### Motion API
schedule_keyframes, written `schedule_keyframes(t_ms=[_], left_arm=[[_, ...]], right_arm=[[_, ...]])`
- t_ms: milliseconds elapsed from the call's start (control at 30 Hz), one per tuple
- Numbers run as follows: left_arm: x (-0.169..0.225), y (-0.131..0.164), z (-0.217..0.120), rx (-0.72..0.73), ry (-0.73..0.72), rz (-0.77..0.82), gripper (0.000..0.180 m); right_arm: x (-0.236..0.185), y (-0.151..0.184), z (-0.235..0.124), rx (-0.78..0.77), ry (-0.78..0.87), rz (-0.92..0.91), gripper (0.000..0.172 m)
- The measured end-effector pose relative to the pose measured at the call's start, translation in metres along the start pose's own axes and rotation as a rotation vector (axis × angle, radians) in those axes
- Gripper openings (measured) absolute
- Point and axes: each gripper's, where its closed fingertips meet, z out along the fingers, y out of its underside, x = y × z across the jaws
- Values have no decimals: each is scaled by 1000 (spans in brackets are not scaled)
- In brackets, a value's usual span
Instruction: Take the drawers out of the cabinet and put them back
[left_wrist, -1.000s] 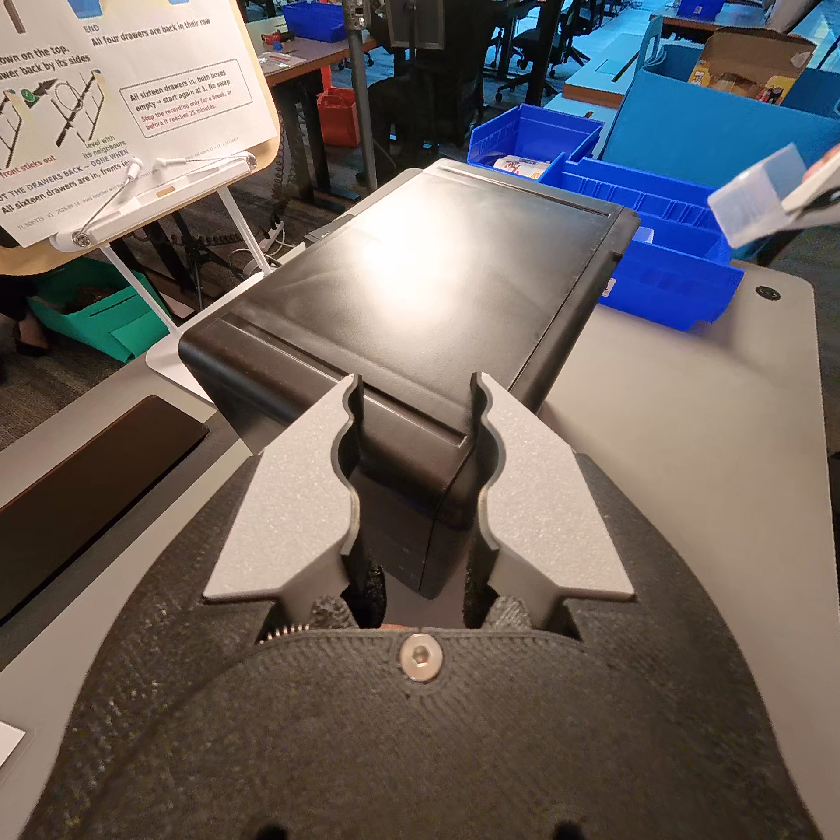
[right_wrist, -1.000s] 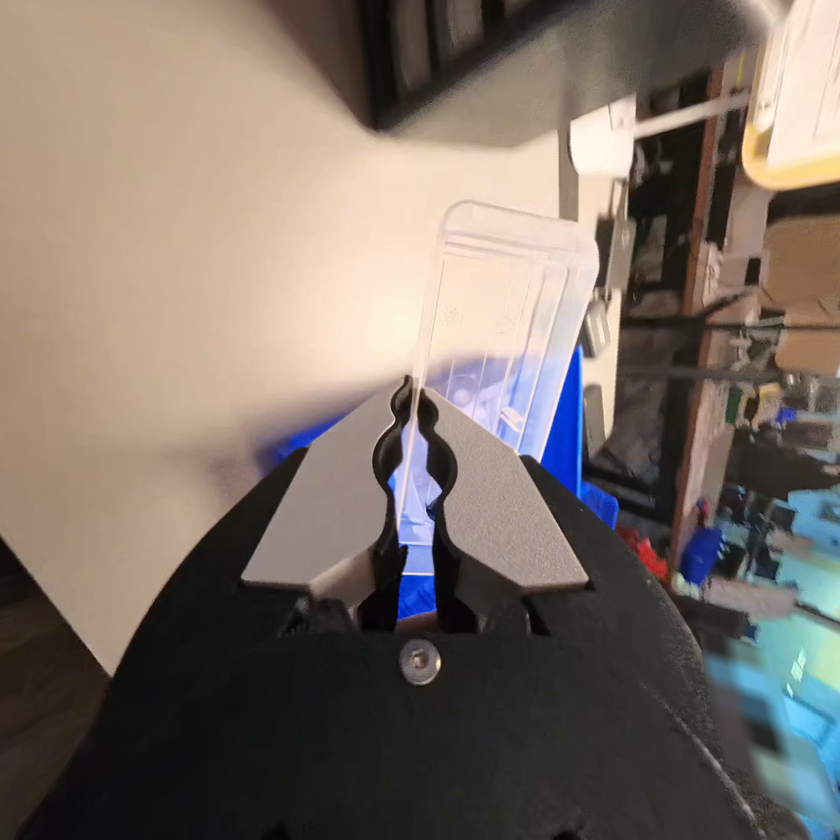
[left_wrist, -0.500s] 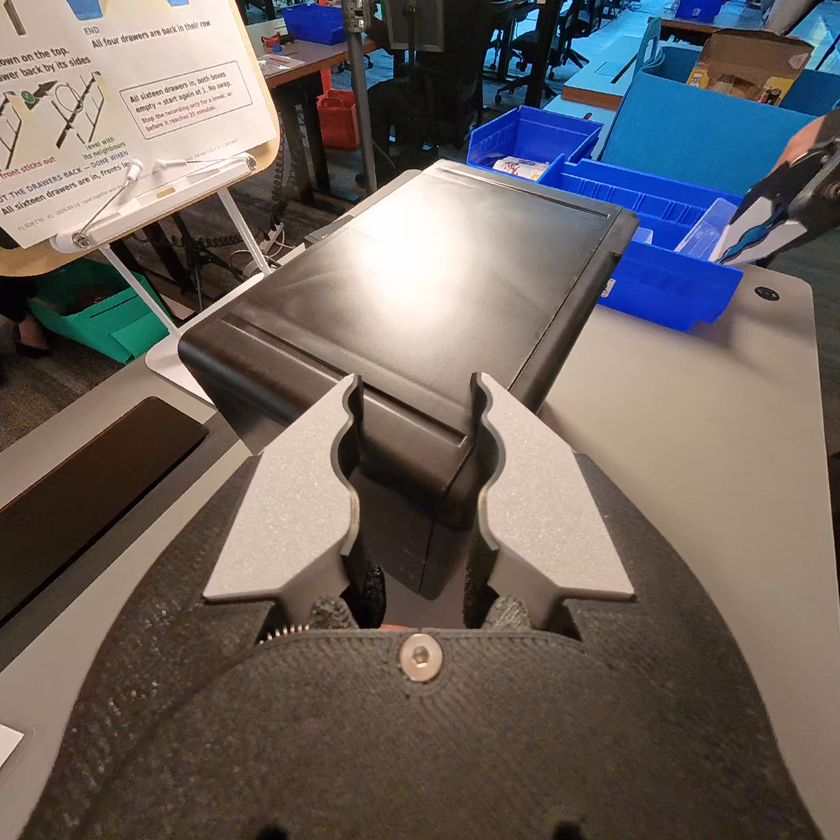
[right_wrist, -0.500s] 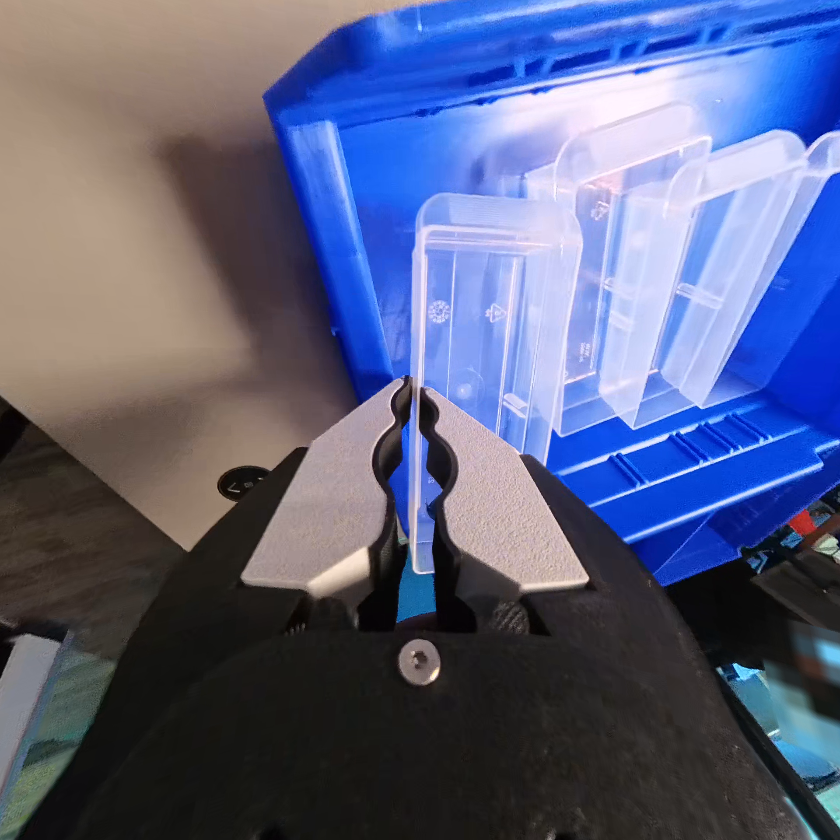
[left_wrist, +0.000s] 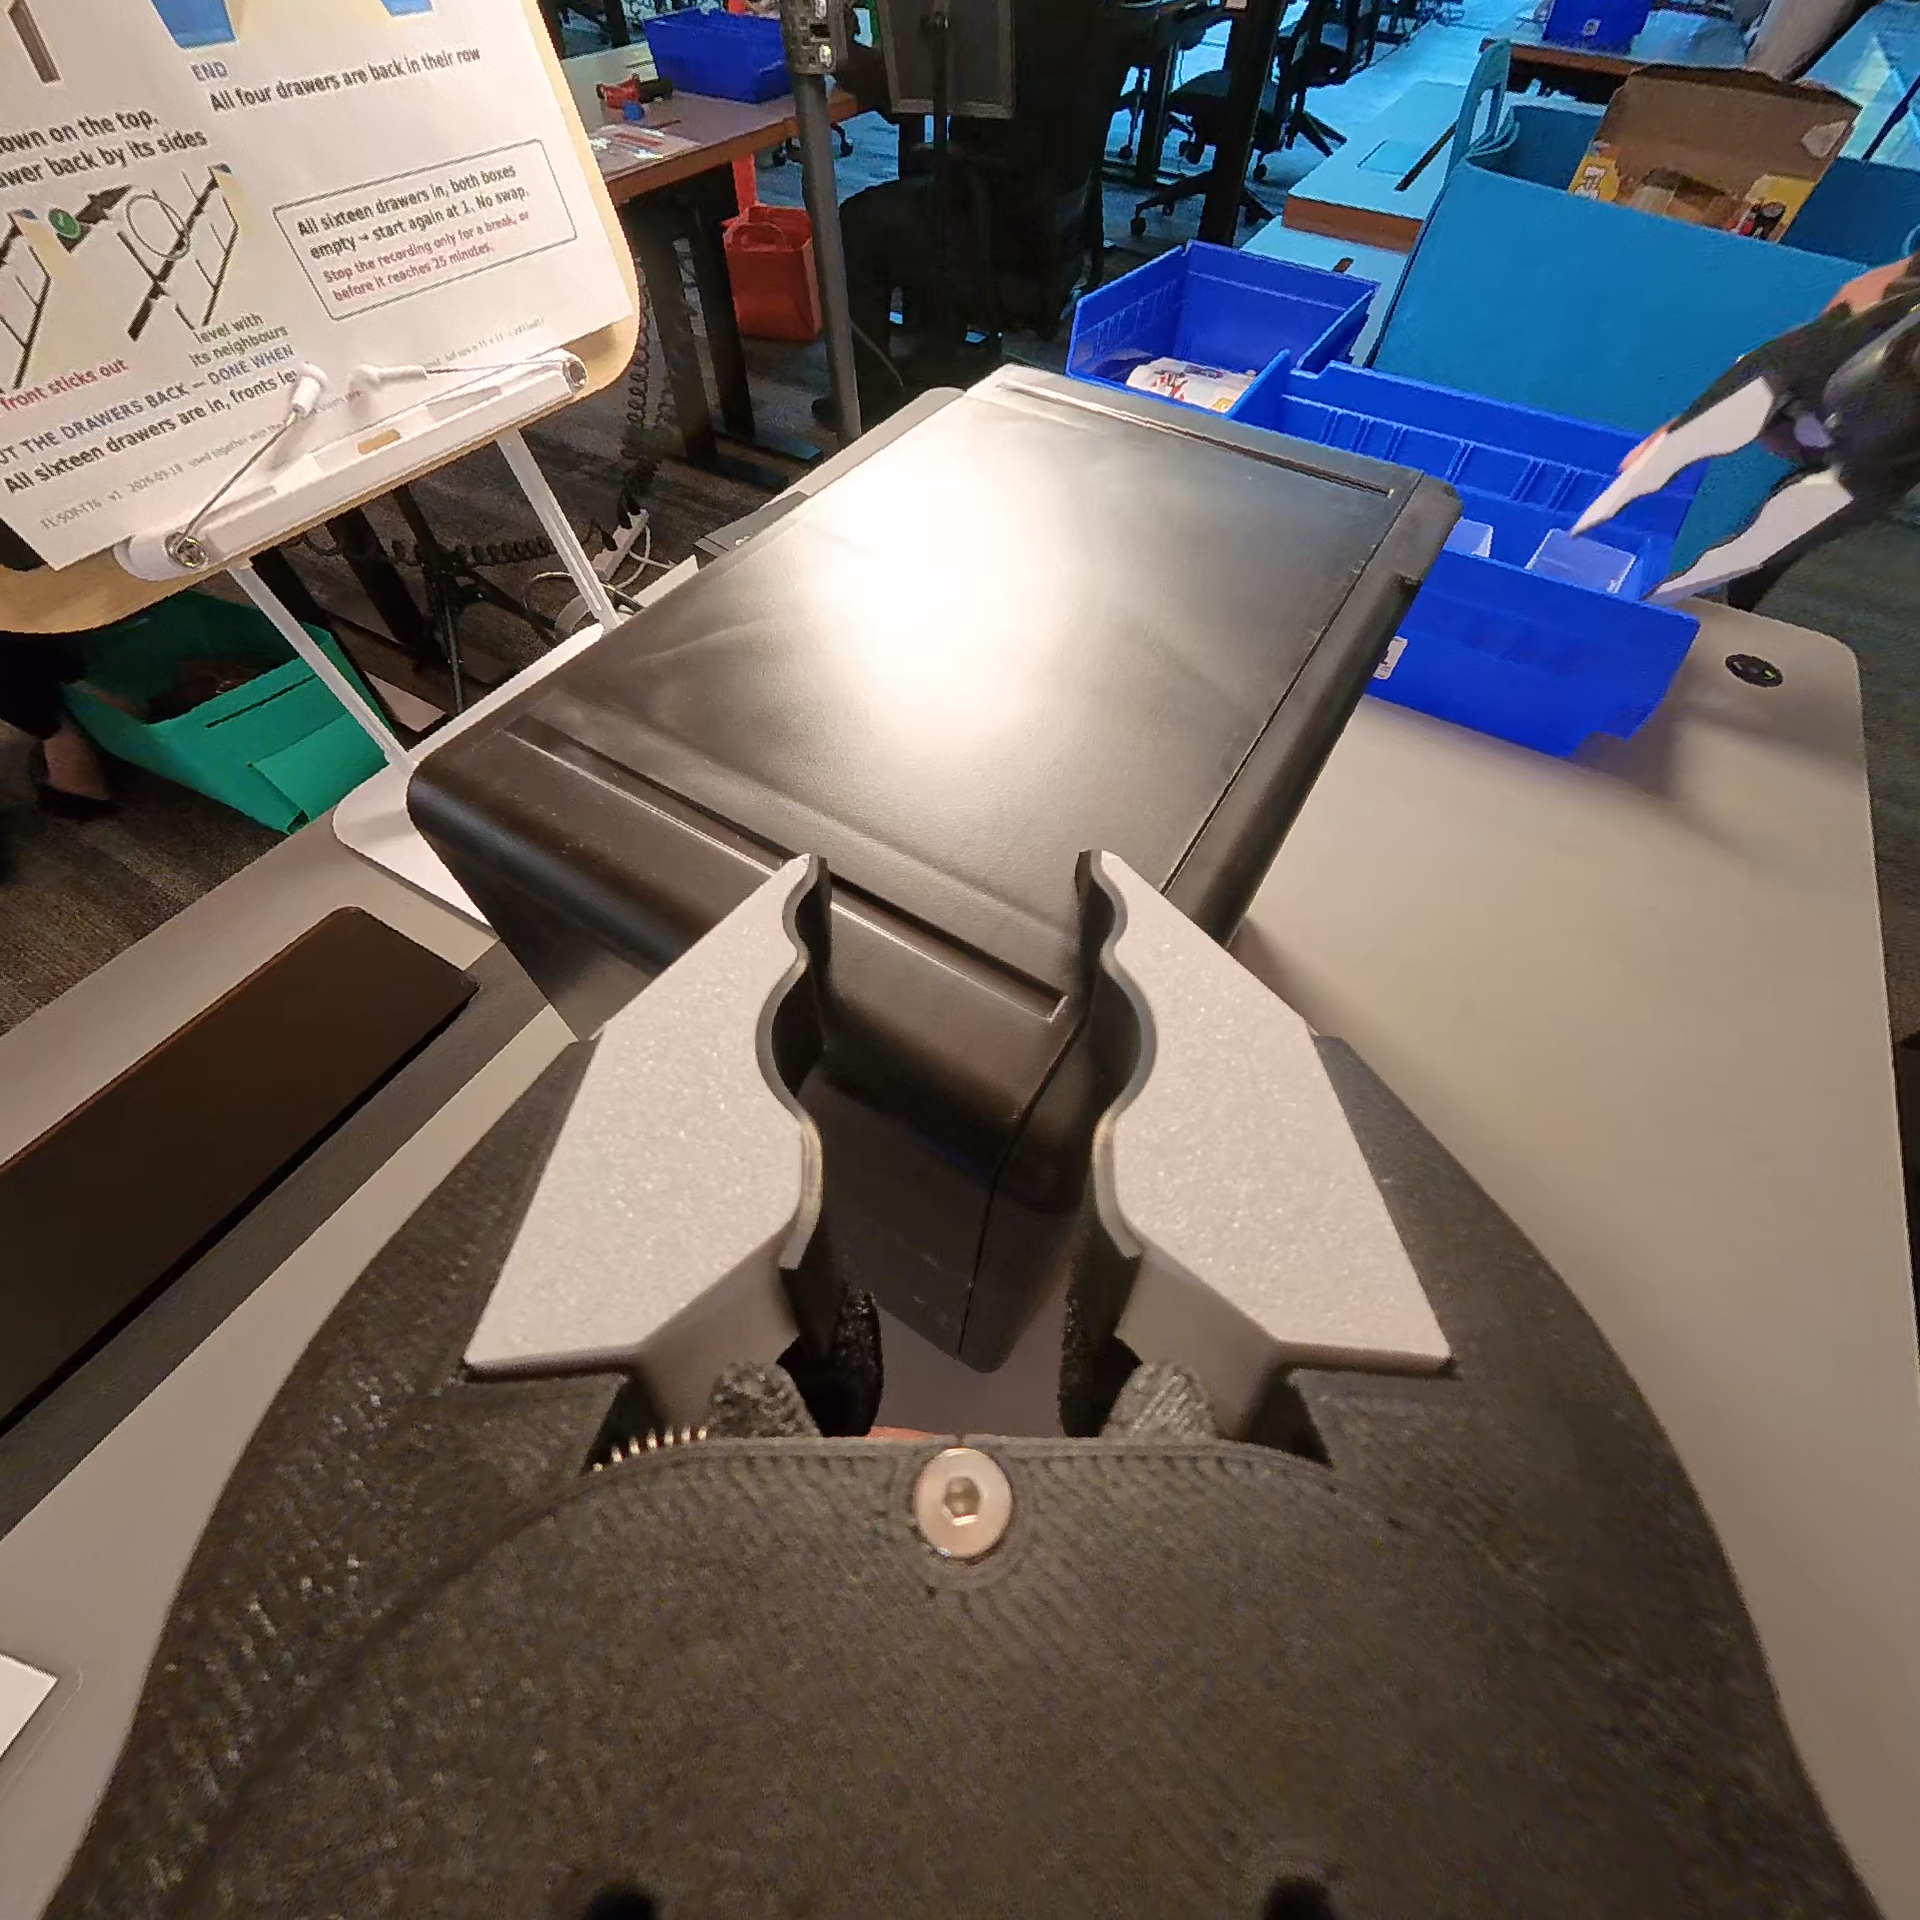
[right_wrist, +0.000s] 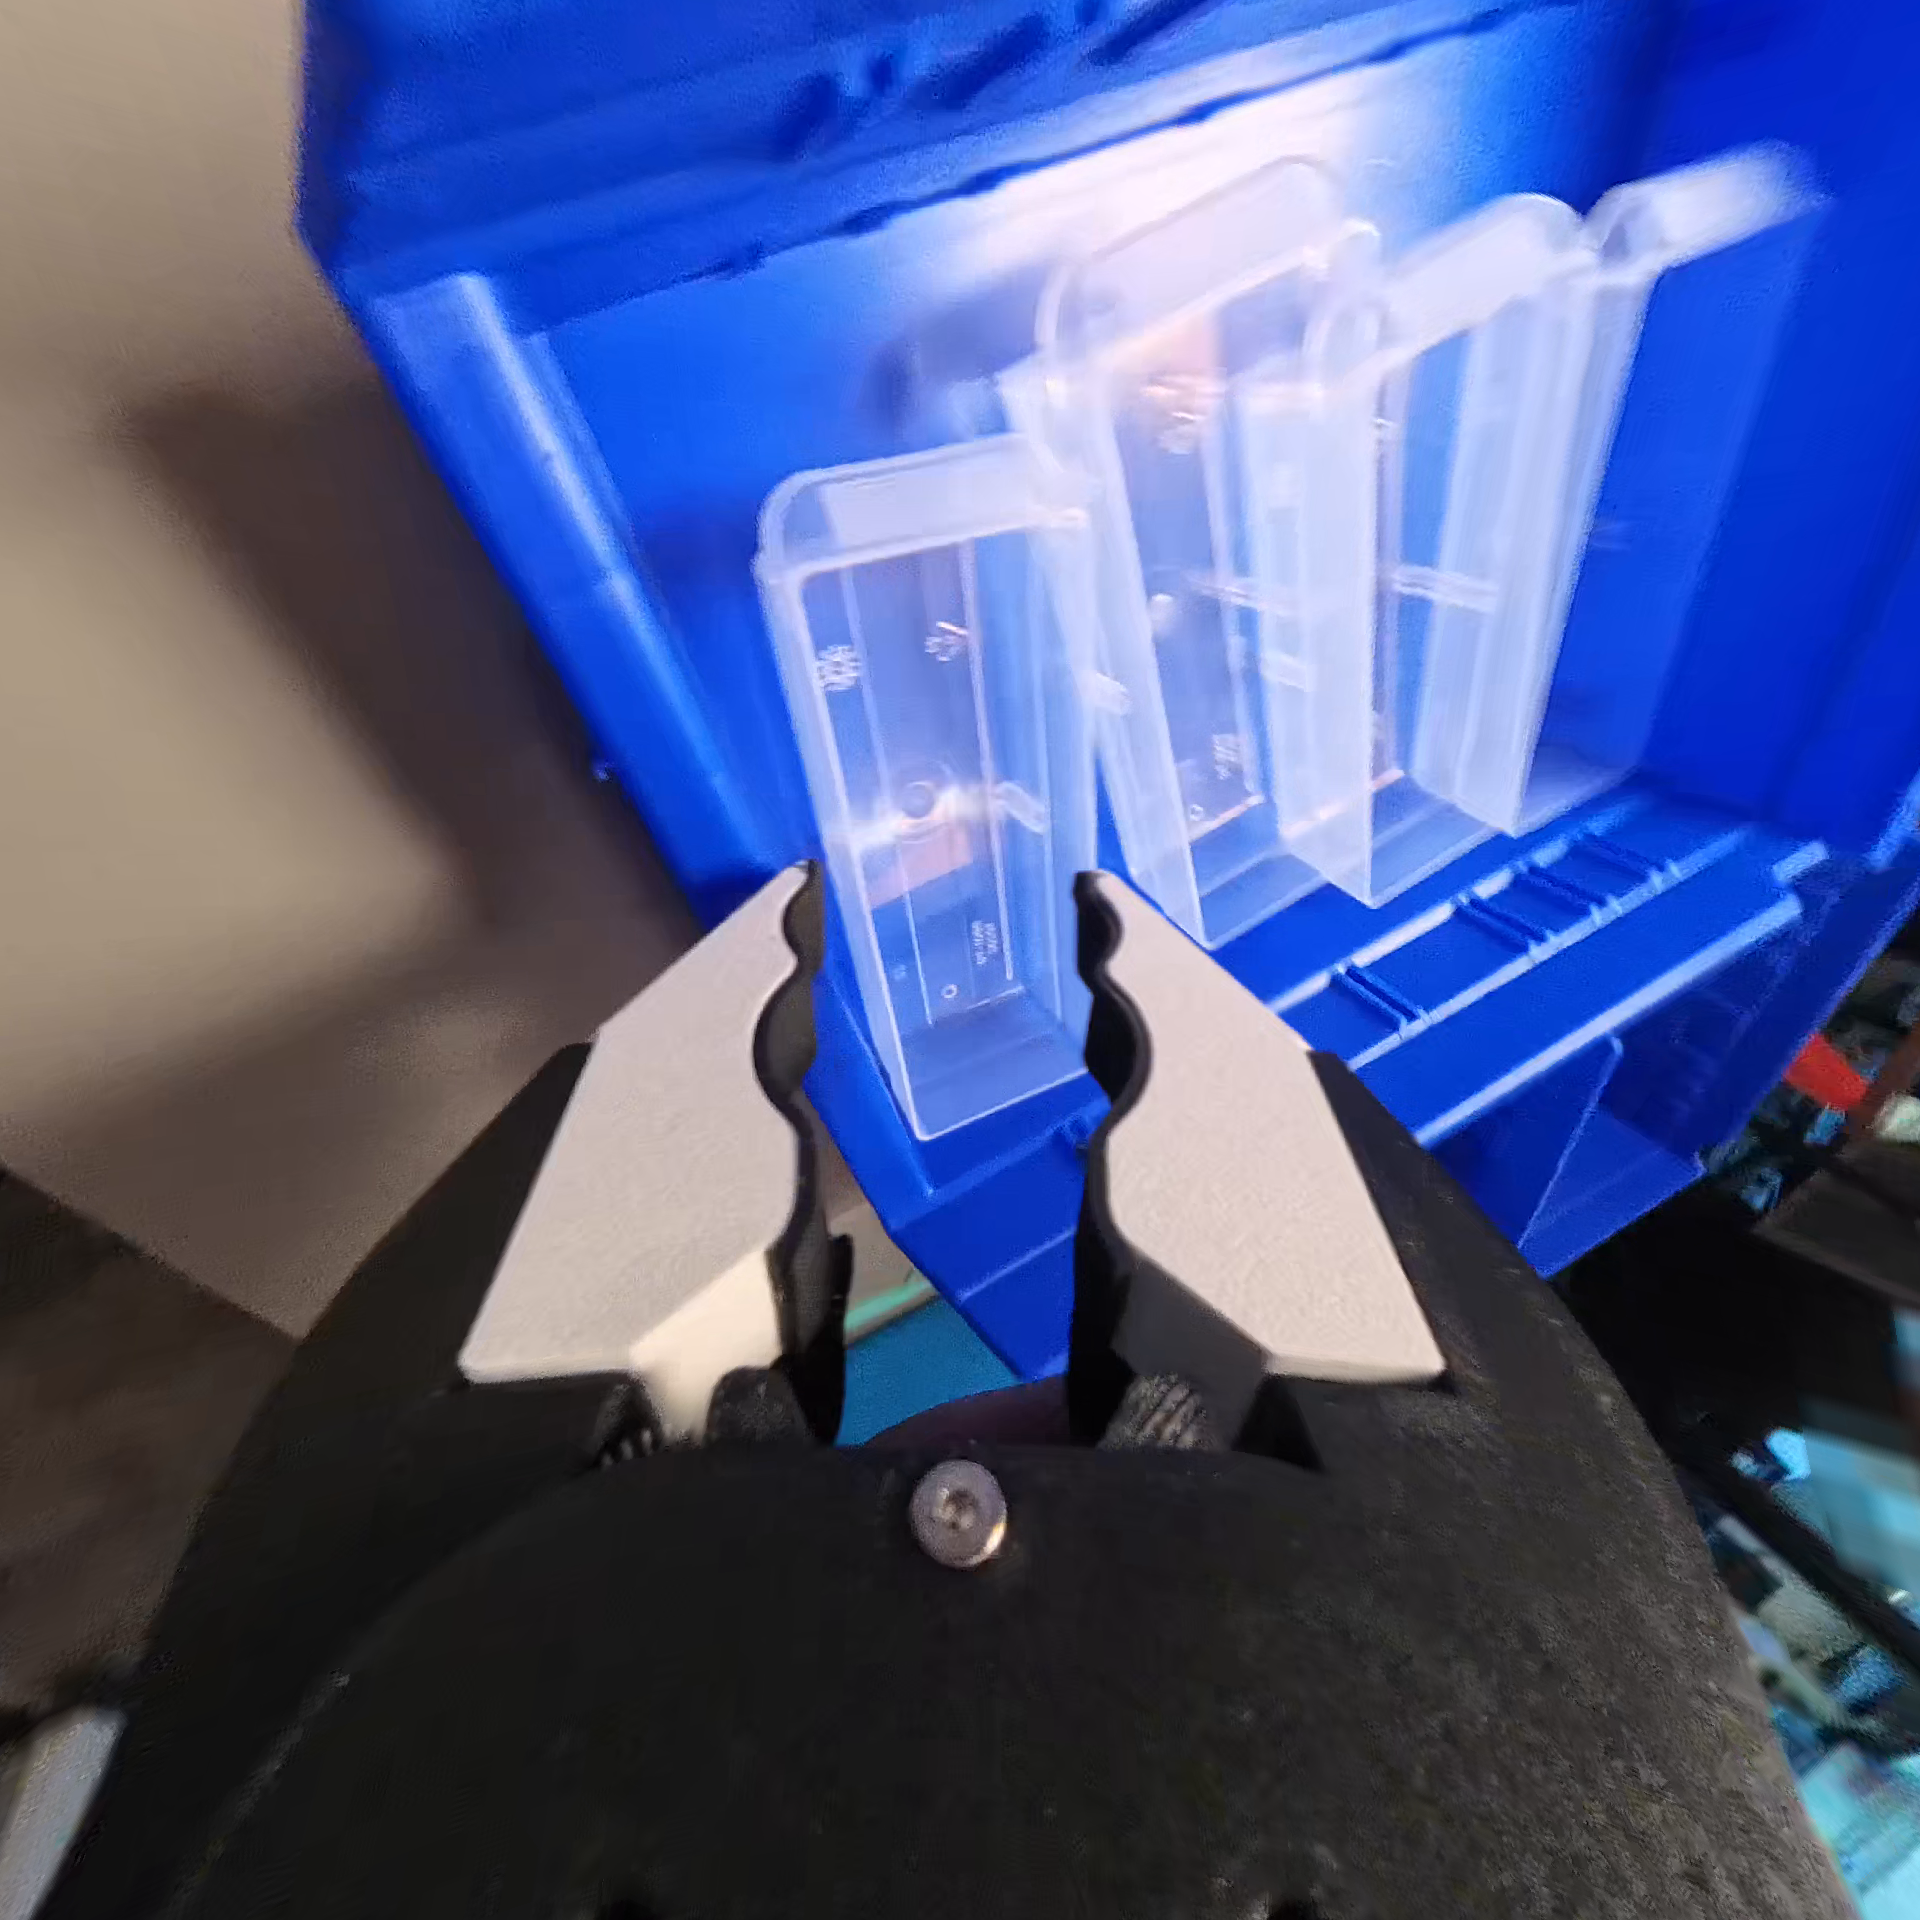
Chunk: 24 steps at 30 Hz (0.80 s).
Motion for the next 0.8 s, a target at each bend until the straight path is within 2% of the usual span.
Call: schedule_keyframes(t_ms=[67, 133, 300, 433, 567, 667, 800], left_arm=[[0, 0, 0, 0, -1, 0, 48], [1, 0, -1, -3, 1, 7, 48], [6, -14, -17, 62, 21, 12, 49], [6, -25, -36, 124, -33, 4, 51], [12, -20, -48, 120, -105, -7, 53], [16, -12, -60, 138, -188, -50, 55], [26, 36, -86, 180, -355, -134, 57]], right_arm=[[9, 0, -10, 72, 65, 123, 67], [14, -8, -24, 226, 119, 282, 67], [10, -41, -67, 751, 251, 672, 67], [-7, -60, -73, 998, 349, 887, 71], [-16, -75, -72, 1151, 398, 1038, 74], [-14, -78, -68, 1184, 454, 1098, 74], [-10, -79, -63, 1117, 526, 1086, 73]])
